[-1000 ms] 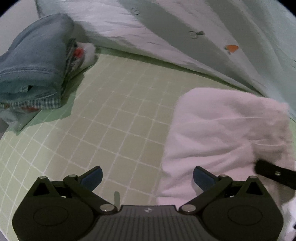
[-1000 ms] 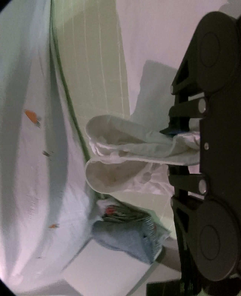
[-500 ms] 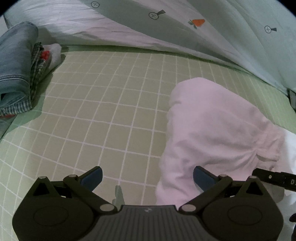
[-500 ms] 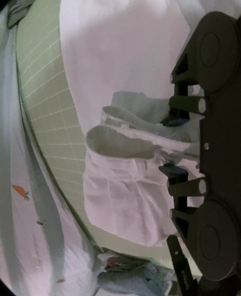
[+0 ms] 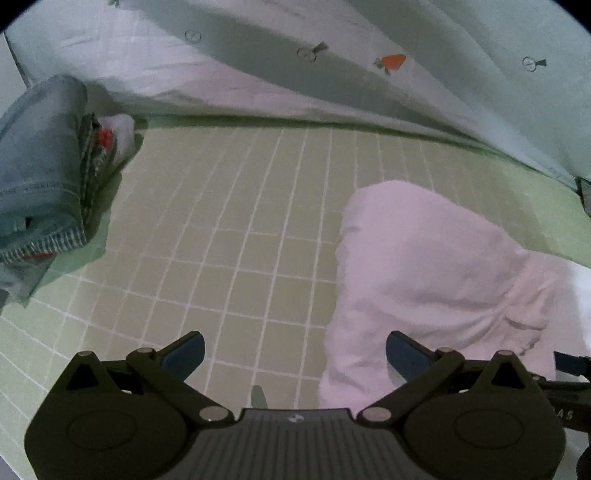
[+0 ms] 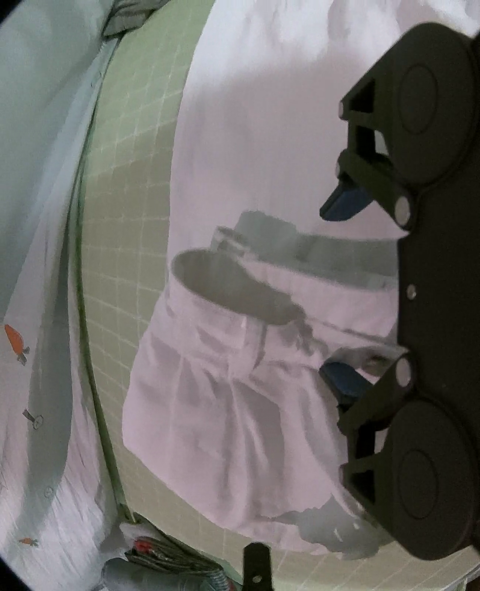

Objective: Fold clothes
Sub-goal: 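Smooth the folded trousers flat with both grippers open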

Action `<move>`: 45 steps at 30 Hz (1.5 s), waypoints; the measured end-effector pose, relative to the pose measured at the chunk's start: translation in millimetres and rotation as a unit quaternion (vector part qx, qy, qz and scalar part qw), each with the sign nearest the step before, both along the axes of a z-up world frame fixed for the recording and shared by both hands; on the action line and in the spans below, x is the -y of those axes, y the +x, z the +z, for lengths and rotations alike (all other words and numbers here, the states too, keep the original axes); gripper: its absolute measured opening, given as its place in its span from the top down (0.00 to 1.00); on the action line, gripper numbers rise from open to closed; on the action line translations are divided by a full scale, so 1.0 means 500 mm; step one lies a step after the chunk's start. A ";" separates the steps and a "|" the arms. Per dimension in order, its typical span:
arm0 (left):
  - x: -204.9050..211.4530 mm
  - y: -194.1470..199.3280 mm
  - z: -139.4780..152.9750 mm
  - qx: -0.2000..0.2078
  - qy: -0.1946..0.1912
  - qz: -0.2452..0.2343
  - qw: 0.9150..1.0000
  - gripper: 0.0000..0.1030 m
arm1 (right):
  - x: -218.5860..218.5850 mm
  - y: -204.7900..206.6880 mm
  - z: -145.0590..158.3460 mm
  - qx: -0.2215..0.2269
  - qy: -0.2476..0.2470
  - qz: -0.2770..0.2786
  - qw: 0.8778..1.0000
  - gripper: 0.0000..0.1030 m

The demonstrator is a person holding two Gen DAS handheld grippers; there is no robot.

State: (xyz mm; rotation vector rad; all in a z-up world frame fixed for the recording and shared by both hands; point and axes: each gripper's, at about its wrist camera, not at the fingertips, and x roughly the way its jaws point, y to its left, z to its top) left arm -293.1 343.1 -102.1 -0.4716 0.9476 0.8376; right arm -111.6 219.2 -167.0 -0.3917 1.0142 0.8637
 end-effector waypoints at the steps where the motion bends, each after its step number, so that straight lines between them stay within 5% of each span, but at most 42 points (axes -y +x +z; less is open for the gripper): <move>1: 0.006 0.003 0.005 0.000 0.003 -0.002 1.000 0.00 | 0.007 0.002 0.005 0.004 0.000 -0.004 1.000 0.17; 6: 0.045 0.025 0.029 -0.005 0.018 -0.018 1.000 0.00 | 0.062 0.023 0.024 -0.003 0.027 -0.029 0.999 0.07; 15: 0.156 0.089 0.069 -0.010 0.039 -0.061 0.997 0.00 | 0.198 0.065 0.036 0.009 0.049 -0.085 0.995 0.07; 33: 0.421 0.277 0.111 -0.026 0.063 -0.113 0.991 0.00 | 0.593 0.255 -0.020 0.045 0.004 -0.223 0.974 0.03; 45: 0.549 0.405 0.094 -0.035 0.052 -0.131 0.989 0.00 | 0.728 0.377 -0.059 0.074 -0.016 -0.253 0.964 0.01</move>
